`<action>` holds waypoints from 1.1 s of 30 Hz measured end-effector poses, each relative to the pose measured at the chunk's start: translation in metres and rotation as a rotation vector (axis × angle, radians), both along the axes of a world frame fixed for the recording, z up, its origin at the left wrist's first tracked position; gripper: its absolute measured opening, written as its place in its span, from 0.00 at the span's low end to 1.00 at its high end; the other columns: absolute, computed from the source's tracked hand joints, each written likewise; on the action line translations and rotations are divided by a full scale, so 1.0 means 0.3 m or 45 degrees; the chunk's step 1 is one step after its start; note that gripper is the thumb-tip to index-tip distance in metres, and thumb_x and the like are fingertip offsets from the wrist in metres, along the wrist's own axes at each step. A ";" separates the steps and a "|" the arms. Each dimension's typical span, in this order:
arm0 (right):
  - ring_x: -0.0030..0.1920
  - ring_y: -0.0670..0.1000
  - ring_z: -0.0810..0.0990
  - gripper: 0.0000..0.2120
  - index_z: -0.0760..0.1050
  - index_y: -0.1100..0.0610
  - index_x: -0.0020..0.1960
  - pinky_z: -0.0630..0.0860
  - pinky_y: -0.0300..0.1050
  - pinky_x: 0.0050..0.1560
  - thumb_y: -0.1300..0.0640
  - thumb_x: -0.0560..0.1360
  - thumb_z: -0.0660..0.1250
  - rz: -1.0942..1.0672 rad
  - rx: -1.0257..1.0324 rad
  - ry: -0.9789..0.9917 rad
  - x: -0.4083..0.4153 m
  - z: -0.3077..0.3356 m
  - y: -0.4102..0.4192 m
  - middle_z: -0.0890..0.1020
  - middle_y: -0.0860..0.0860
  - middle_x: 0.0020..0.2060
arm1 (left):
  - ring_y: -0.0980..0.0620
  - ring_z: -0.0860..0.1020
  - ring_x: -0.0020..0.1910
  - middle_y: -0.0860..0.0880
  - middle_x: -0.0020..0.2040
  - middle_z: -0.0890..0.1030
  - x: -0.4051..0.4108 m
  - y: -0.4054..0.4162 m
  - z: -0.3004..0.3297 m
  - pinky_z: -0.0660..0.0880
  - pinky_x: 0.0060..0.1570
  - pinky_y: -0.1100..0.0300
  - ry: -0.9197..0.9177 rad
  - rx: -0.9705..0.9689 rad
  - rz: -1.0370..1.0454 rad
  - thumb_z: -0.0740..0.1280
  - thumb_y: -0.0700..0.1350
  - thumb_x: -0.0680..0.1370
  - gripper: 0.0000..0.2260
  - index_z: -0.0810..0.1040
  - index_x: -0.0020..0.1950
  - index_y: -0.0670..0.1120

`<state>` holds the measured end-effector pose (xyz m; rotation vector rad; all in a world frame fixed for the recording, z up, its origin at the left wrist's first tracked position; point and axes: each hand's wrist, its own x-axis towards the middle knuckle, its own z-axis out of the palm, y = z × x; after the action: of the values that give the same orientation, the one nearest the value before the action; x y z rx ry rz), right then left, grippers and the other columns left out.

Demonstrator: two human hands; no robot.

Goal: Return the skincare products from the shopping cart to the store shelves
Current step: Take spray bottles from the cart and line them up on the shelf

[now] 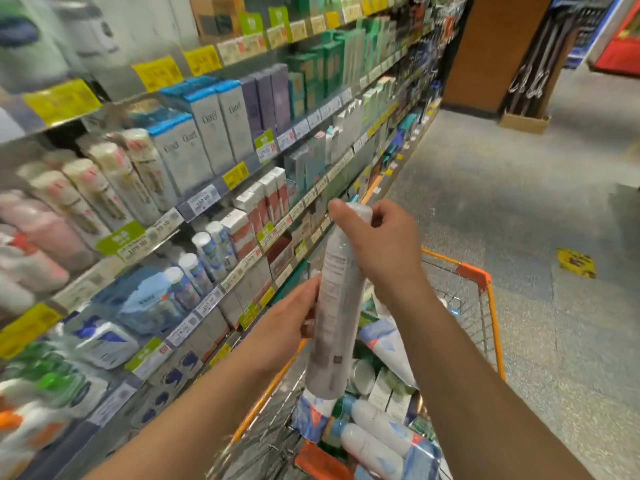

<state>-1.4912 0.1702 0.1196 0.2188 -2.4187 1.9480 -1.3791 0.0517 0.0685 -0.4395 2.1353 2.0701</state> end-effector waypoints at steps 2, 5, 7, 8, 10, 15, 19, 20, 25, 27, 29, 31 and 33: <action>0.33 0.49 0.79 0.31 0.72 0.56 0.38 0.77 0.47 0.37 0.29 0.63 0.76 0.116 -0.031 -0.068 0.012 0.040 -0.059 0.79 0.50 0.33 | 0.55 0.84 0.54 0.54 0.55 0.86 0.024 -0.046 0.025 0.78 0.55 0.58 -0.036 0.030 0.051 0.54 0.63 0.81 0.20 0.85 0.56 0.63; 0.47 0.65 0.86 0.40 0.78 0.63 0.46 0.83 0.69 0.49 0.25 0.62 0.76 0.310 -0.198 -0.227 0.041 0.090 -0.154 0.86 0.62 0.45 | 0.49 0.83 0.54 0.48 0.56 0.87 0.067 -0.120 0.058 0.78 0.57 0.52 -0.001 0.060 0.091 0.54 0.64 0.78 0.25 0.85 0.59 0.55; 0.51 0.69 0.85 0.29 0.81 0.63 0.49 0.82 0.71 0.50 0.34 0.74 0.72 0.444 -0.303 -0.267 0.081 0.142 -0.210 0.87 0.63 0.46 | 0.49 0.82 0.51 0.46 0.55 0.86 0.109 -0.169 0.088 0.77 0.49 0.55 0.050 0.113 0.137 0.57 0.64 0.77 0.24 0.86 0.57 0.53; 0.51 0.68 0.85 0.25 0.82 0.63 0.50 0.84 0.66 0.48 0.39 0.78 0.69 0.519 -0.342 -0.290 0.098 0.165 -0.238 0.87 0.62 0.47 | 0.49 0.82 0.51 0.45 0.54 0.86 0.130 -0.192 0.103 0.77 0.46 0.56 0.070 0.129 0.162 0.60 0.65 0.78 0.23 0.87 0.56 0.53; 0.46 0.62 0.87 0.27 0.80 0.67 0.56 0.84 0.53 0.42 0.41 0.78 0.66 0.656 -0.415 -0.334 0.137 0.202 -0.292 0.87 0.61 0.48 | 0.49 0.81 0.53 0.42 0.57 0.85 0.174 -0.240 0.125 0.77 0.49 0.54 0.111 0.139 0.196 0.67 0.66 0.77 0.20 0.86 0.57 0.52; 0.39 0.56 0.85 0.30 0.81 0.60 0.56 0.83 0.48 0.37 0.36 0.68 0.64 0.903 -0.519 -0.385 0.256 0.293 -0.423 0.85 0.56 0.38 | 0.51 0.84 0.53 0.46 0.57 0.85 0.308 -0.362 0.192 0.80 0.49 0.57 0.268 0.427 0.235 0.70 0.54 0.74 0.16 0.84 0.59 0.51; 0.44 0.59 0.87 0.33 0.84 0.56 0.53 0.82 0.49 0.42 0.29 0.66 0.69 1.038 -0.524 -0.386 0.376 0.332 -0.582 0.86 0.56 0.40 | 0.38 0.84 0.56 0.35 0.61 0.82 0.449 -0.457 0.267 0.82 0.51 0.50 0.421 0.628 0.188 0.83 0.56 0.65 0.34 0.80 0.66 0.42; 0.44 0.59 0.87 0.33 0.84 0.57 0.54 0.82 0.49 0.43 0.28 0.66 0.69 1.063 -0.524 -0.382 0.413 0.348 -0.623 0.86 0.56 0.39 | 0.37 0.84 0.55 0.34 0.60 0.82 0.485 -0.484 0.287 0.82 0.50 0.49 0.451 0.650 0.193 0.84 0.54 0.64 0.35 0.80 0.66 0.41; 0.49 0.63 0.83 0.32 0.81 0.60 0.58 0.81 0.60 0.52 0.32 0.72 0.68 1.104 -0.546 -0.296 0.581 0.389 -0.806 0.85 0.59 0.43 | 0.40 0.84 0.52 0.38 0.56 0.84 0.663 -0.661 0.327 0.82 0.50 0.50 0.469 0.436 0.387 0.85 0.51 0.61 0.38 0.77 0.67 0.41; 0.53 0.62 0.81 0.31 0.80 0.60 0.61 0.76 0.62 0.58 0.33 0.75 0.67 1.116 -0.584 -0.291 0.640 0.386 -0.867 0.84 0.62 0.49 | 0.44 0.85 0.51 0.40 0.55 0.85 0.732 -0.721 0.352 0.82 0.50 0.52 0.494 0.335 0.506 0.81 0.49 0.61 0.30 0.82 0.61 0.43; 0.53 0.59 0.81 0.26 0.80 0.60 0.59 0.76 0.57 0.54 0.39 0.77 0.62 1.178 -0.595 -0.265 0.686 0.366 -0.917 0.83 0.63 0.51 | 0.45 0.84 0.47 0.40 0.52 0.86 0.791 -0.771 0.384 0.82 0.47 0.53 0.561 0.292 0.643 0.79 0.50 0.61 0.23 0.87 0.54 0.46; 0.48 0.56 0.81 0.19 0.77 0.59 0.52 0.77 0.55 0.49 0.43 0.76 0.62 1.248 -0.591 -0.243 0.750 0.346 -0.961 0.84 0.57 0.45 | 0.45 0.83 0.44 0.38 0.50 0.86 0.855 -0.819 0.430 0.81 0.44 0.51 0.638 0.284 0.753 0.79 0.52 0.62 0.20 0.87 0.52 0.48; 0.46 0.54 0.81 0.17 0.74 0.57 0.50 0.78 0.53 0.45 0.44 0.72 0.69 1.304 -0.552 -0.223 0.819 0.325 -1.007 0.82 0.54 0.44 | 0.47 0.83 0.41 0.41 0.46 0.86 0.916 -0.866 0.475 0.81 0.42 0.51 0.715 0.266 0.869 0.78 0.50 0.64 0.15 0.88 0.50 0.50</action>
<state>-1.2457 -0.1318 0.2172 1.5589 -2.0245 2.8657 -1.1044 -0.2082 0.2109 -0.7020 2.1996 3.0709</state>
